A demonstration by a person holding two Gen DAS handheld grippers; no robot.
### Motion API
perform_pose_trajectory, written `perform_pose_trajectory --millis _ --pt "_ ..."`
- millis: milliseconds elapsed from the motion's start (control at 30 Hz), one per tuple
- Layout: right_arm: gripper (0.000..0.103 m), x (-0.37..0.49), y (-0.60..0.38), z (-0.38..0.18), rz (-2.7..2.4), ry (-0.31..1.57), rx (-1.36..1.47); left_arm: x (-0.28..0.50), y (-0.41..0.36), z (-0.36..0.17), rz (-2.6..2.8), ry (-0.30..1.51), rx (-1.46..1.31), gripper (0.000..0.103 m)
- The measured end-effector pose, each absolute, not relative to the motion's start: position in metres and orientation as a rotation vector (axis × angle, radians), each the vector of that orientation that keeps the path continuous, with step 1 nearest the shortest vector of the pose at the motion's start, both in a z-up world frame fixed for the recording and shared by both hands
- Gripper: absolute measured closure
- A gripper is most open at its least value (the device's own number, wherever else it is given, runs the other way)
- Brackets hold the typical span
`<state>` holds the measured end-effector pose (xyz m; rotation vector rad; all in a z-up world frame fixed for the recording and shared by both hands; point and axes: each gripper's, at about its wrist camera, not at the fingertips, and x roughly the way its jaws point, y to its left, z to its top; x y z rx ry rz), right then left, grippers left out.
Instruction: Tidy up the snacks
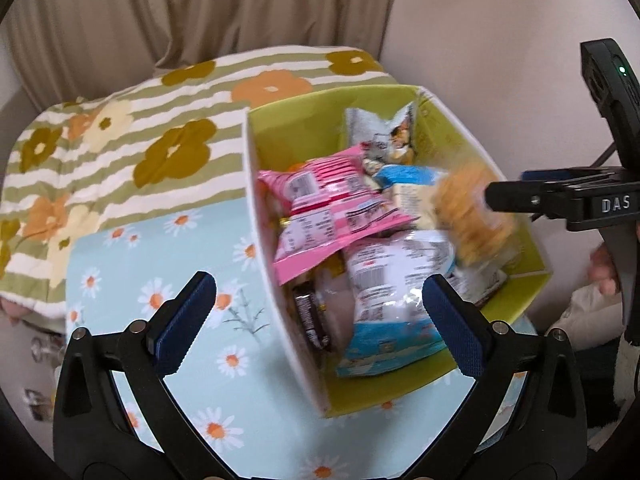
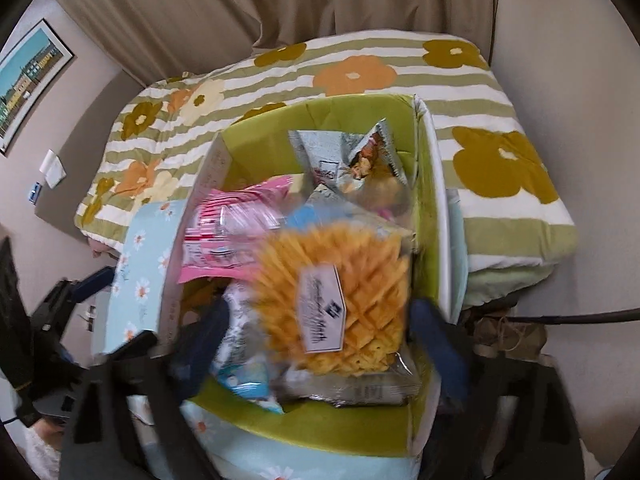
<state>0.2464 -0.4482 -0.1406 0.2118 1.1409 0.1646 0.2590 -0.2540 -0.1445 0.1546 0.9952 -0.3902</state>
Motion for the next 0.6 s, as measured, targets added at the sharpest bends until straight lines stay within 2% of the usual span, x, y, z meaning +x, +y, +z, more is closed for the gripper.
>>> perform_pose_trajectory --millis 267,600 --pt "0.001 0.237 -0.454 -0.138 0.114 1.069 0.244 0.254 -0.229 -0.143 -0.344 1.011 0.108 0.001" --pt "0.001 0.197 -0.407 -0.093 0.090 0.967 0.202 0.226 -0.182 -0.106 -0.336 0.918 0.071 0.001"
